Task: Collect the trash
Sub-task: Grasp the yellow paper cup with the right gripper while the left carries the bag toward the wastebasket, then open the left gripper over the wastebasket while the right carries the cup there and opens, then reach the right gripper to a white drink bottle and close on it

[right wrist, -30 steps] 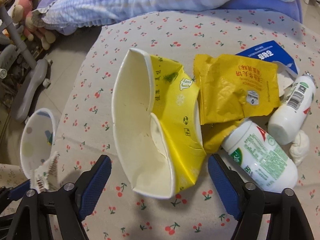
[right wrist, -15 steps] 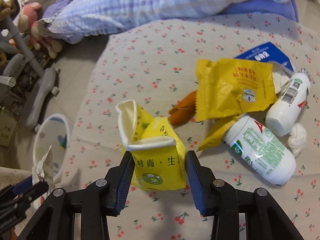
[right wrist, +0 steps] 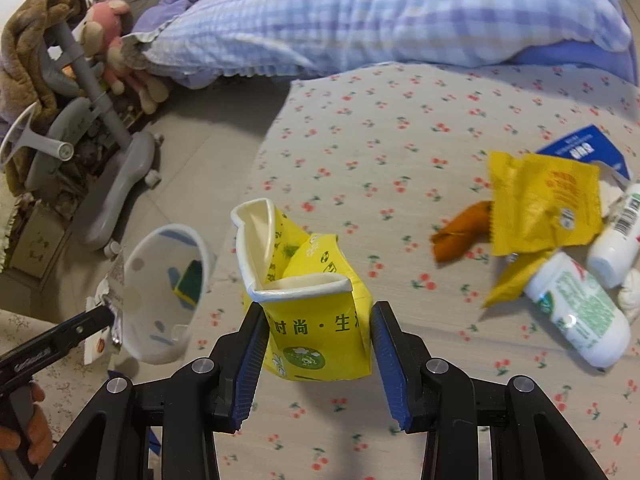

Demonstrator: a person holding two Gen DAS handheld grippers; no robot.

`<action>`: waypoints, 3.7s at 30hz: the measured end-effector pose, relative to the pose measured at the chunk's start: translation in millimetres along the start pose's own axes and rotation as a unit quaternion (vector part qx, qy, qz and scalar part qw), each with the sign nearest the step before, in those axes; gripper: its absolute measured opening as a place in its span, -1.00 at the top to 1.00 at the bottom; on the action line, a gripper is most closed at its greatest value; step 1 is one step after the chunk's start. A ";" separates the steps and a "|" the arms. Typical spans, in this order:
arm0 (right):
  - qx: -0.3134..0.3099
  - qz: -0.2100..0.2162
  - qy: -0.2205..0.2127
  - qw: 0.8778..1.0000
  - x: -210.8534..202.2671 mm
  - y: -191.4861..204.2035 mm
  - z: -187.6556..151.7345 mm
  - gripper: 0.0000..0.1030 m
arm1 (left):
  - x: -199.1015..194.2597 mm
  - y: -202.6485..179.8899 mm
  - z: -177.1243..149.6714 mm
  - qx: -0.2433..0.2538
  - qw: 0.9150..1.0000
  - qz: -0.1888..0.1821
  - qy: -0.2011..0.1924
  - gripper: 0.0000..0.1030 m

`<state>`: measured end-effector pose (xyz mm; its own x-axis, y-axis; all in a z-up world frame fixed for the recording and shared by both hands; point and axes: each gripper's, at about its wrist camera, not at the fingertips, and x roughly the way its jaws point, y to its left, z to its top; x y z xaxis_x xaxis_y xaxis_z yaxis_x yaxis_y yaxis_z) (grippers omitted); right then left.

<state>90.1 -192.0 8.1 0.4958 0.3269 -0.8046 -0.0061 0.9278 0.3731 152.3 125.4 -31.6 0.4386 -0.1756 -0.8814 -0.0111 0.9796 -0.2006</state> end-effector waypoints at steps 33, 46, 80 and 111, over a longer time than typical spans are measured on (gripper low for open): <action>-0.077 0.062 0.034 0.995 91.2 122.0 -3.1 0.09 | -5.1 103.2 -18.0 -0.002 0.996 0.084 -0.031 -1.00; -0.115 0.099 0.045 0.987 121.8 152.4 -12.2 -0.37 | -10.7 113.1 -19.2 -0.014 0.997 0.075 -0.031 -1.00; -0.051 -0.038 -0.057 0.996 -10.4 4.9 -12.8 -0.63 | -23.0 -46.4 -4.3 0.062 0.997 -0.002 -0.039 -1.00; 0.026 -0.178 0.078 0.981 32.7 -146.0 -1.3 -0.14 | 30.7 -166.5 -2.5 0.121 0.992 -0.031 0.020 -1.00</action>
<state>106.1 -316.5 -73.3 0.3195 0.0121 -0.9475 0.1882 0.9792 0.0760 165.4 -43.3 -26.3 0.3962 -0.2360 -0.8873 0.2328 0.9607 -0.1515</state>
